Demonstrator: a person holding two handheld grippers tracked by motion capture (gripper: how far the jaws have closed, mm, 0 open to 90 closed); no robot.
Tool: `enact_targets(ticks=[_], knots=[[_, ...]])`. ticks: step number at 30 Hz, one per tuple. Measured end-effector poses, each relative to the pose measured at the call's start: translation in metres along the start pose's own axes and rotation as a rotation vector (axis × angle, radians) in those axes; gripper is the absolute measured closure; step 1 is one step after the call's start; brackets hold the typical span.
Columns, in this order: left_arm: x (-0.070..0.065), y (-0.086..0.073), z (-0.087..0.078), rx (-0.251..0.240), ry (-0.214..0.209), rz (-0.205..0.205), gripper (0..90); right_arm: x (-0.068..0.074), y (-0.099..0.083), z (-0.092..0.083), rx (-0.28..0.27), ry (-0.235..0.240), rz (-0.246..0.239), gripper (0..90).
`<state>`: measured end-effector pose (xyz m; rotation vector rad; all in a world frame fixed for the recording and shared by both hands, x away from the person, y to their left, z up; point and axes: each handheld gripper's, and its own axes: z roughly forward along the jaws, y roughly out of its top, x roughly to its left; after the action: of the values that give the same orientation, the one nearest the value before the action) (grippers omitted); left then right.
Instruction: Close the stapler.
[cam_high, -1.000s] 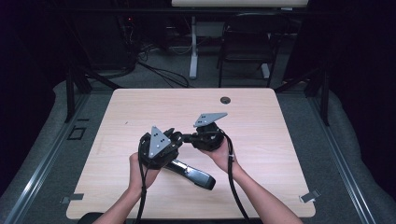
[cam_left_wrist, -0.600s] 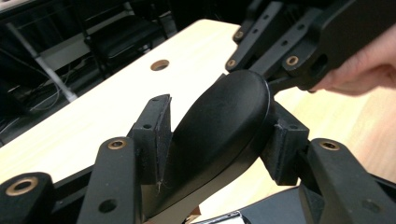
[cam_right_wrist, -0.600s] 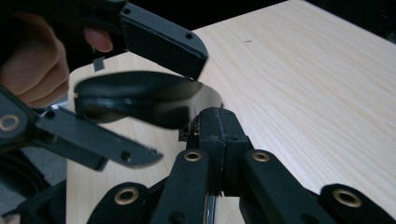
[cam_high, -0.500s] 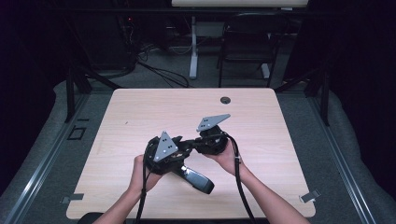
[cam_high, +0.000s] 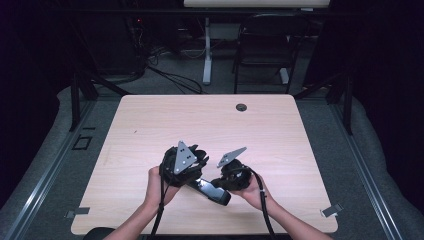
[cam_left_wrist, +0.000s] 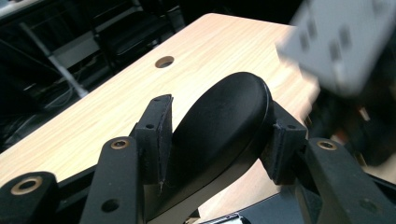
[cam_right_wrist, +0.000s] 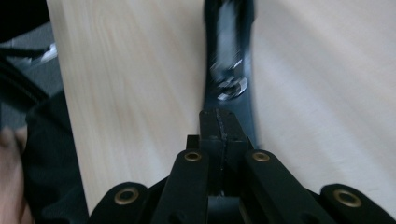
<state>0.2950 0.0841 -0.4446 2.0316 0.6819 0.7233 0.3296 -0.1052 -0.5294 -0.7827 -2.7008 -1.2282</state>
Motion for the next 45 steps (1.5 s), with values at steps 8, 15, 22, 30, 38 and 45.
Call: enact_targets(ticks=[8, 15, 22, 30, 38, 45], knots=[[-0.005, 0.005, 0.008, 0.003, 0.047, -0.026, 51.4, 0.009, -0.009, 0.025, 0.140, -0.040, -0.060, 90.0], [-0.002, 0.006, 0.007, -0.005, 0.047, -0.033, 51.1, 0.005, -0.013, 0.026, 0.190, -0.123, -0.070, 90.0], [0.001, 0.005, 0.010, -0.014, 0.020, -0.039, 50.0, -0.007, -0.009, 0.016, 0.190, -0.117, -0.044, 90.0], [-0.004, 0.005, 0.016, 0.004, -0.010, -0.009, 48.7, -0.017, 0.016, -0.030, -0.035, -0.197, 0.007, 90.0], [-0.013, 0.004, 0.024, 0.038, -0.054, 0.026, 46.5, -0.005, 0.018, -0.024, -0.154, -0.212, 0.009, 90.0], [-0.015, 0.003, 0.027, 0.057, -0.093, 0.057, 45.2, -0.015, 0.021, -0.046, -0.167, -0.211, -0.042, 90.0]])
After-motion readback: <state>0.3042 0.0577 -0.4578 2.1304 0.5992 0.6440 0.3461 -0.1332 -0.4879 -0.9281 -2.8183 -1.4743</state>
